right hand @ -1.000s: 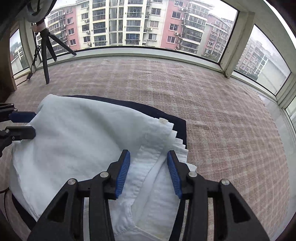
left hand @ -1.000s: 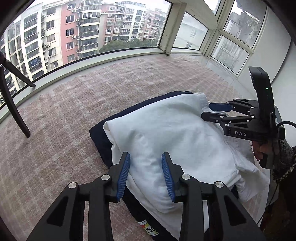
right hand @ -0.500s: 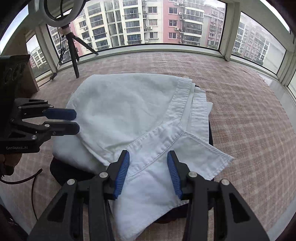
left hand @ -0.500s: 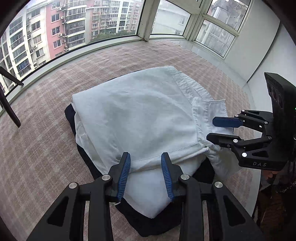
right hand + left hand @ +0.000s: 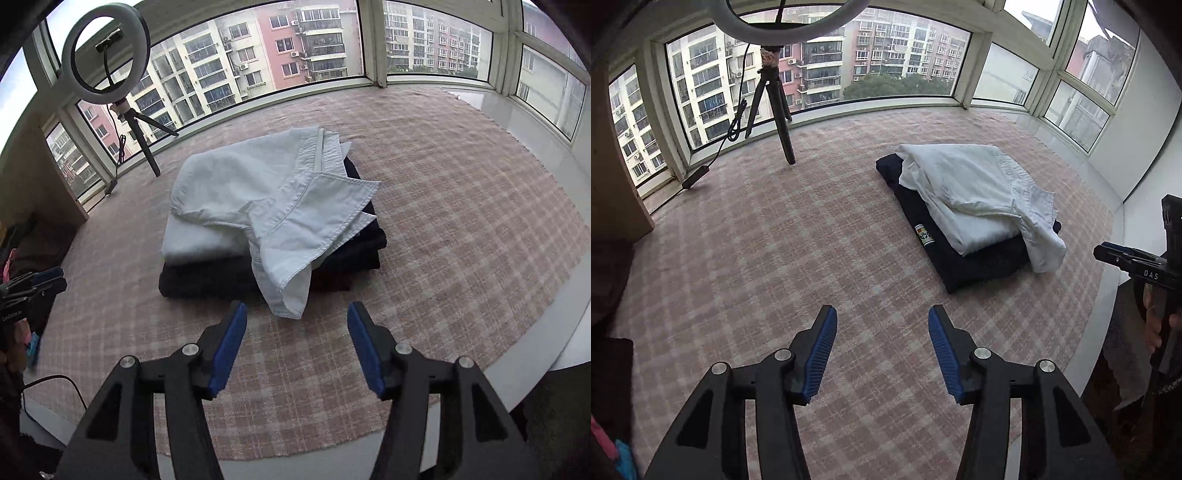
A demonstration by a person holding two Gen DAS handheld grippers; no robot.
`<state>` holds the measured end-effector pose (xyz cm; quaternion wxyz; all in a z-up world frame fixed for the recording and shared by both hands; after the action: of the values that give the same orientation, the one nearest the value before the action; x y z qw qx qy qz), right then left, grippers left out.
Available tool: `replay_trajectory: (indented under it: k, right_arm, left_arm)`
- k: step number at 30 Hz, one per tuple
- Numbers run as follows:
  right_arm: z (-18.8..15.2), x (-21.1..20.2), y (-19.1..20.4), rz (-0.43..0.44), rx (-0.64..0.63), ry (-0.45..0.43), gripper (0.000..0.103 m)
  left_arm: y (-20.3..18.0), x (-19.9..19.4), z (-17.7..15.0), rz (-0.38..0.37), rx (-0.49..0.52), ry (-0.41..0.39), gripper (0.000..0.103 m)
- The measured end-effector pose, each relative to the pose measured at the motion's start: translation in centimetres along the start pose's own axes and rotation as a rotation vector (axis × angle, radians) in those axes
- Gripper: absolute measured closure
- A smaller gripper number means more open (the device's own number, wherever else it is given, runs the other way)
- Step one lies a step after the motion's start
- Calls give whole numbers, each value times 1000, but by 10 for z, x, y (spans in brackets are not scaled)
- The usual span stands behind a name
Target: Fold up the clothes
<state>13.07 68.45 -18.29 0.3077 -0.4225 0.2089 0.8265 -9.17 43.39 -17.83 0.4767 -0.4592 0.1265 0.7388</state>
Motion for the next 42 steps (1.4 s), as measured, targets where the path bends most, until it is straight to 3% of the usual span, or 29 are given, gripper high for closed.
replay_trajectory:
  k: [2,8,16,20,33,42]
  right_arm:
    - [-3,-8,28,4,-19,-24,41]
    - [-31,-51,118,-107,-112,-92,38]
    - [-79,-131,198,-122,-121,-188,34]
    - [-104,-158,216,-91,-96,-197,34]
    - [-177,-199,243,-146,-105,-216,34]
    - [-195,-211,246,-145,-110,-222,34]
  left_arm:
    - [8,-20,-10,-8,-56,-35,49]
    - [5,-78,-49,86,56,-100,35]
    - [25,-156,-98,51,6,-199,27]
    - [37,-184,-123,59,-4,-192,27]
    - [27,-247,-189,40,39,-219,26]
    - [27,-264,-210,63,13,-239,25]
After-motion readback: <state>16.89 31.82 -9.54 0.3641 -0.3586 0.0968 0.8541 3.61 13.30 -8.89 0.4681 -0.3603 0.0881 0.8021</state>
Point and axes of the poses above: each gripper's, at about its wrist camera, not at the fingertips, and x roughly the way its jaws point, y to its left, z to its top, the point moved 7 cm from there along x, roughly the way its jaws point, and after that the axes turned 6 degrees about -z, right-handed, at the moved point
